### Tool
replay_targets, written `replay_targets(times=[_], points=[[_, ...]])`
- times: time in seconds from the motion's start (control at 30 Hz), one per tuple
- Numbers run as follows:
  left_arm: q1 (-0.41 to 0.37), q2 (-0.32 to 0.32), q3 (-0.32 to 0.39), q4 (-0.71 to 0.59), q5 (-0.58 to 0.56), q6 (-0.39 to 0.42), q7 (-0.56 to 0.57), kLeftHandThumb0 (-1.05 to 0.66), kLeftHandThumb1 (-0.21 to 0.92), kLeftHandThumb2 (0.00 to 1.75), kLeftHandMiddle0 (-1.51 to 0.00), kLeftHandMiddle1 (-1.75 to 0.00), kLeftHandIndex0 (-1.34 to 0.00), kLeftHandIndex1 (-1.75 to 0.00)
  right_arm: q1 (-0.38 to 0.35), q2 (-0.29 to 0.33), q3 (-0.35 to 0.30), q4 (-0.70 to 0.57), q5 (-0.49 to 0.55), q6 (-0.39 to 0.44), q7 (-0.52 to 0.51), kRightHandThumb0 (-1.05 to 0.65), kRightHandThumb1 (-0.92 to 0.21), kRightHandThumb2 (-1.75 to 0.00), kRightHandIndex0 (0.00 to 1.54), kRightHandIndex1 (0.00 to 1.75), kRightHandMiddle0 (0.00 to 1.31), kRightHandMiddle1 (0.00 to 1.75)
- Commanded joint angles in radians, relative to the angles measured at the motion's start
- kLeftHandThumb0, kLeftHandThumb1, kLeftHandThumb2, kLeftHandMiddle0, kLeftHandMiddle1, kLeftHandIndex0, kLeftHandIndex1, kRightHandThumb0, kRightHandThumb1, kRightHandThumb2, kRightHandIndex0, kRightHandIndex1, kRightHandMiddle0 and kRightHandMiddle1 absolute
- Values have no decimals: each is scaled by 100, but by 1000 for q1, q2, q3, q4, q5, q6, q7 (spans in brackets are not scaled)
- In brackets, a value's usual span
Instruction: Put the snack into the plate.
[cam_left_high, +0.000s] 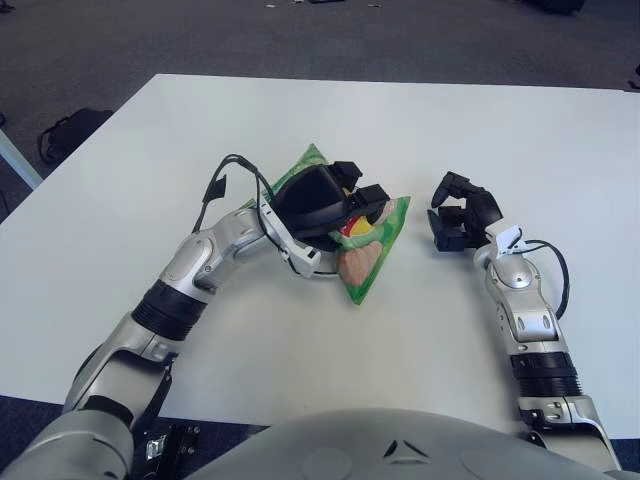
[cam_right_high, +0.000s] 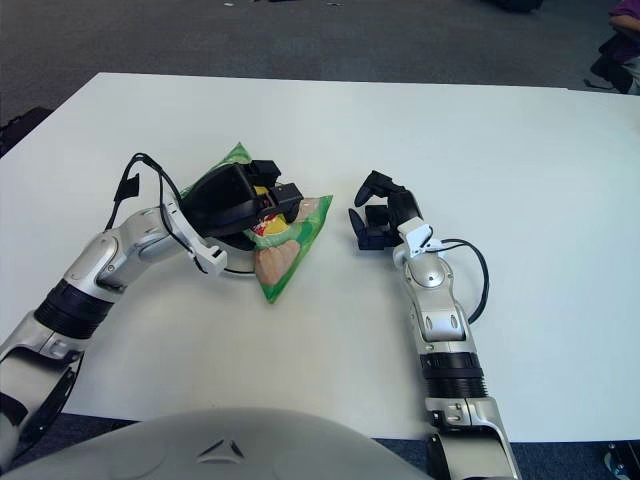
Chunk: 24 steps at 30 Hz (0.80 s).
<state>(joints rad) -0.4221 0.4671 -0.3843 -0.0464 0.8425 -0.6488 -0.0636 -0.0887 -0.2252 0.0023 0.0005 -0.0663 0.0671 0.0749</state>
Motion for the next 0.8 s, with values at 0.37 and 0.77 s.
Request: replay_targets(times=[0.37, 0.77], points=[[-27, 69, -36, 6, -172, 36, -266, -58, 61, 76, -54, -167, -8, -126, 51, -8, 21, 56, -22, 59, 22, -47, -35, -128, 122, 175, 59, 175], [-15, 93, 5, -74, -349, 182, -487, -93, 91, 32, -7, -24, 0, -29, 49, -8, 25, 51, -30, 80, 13, -47, -35, -127, 121, 175, 59, 175]])
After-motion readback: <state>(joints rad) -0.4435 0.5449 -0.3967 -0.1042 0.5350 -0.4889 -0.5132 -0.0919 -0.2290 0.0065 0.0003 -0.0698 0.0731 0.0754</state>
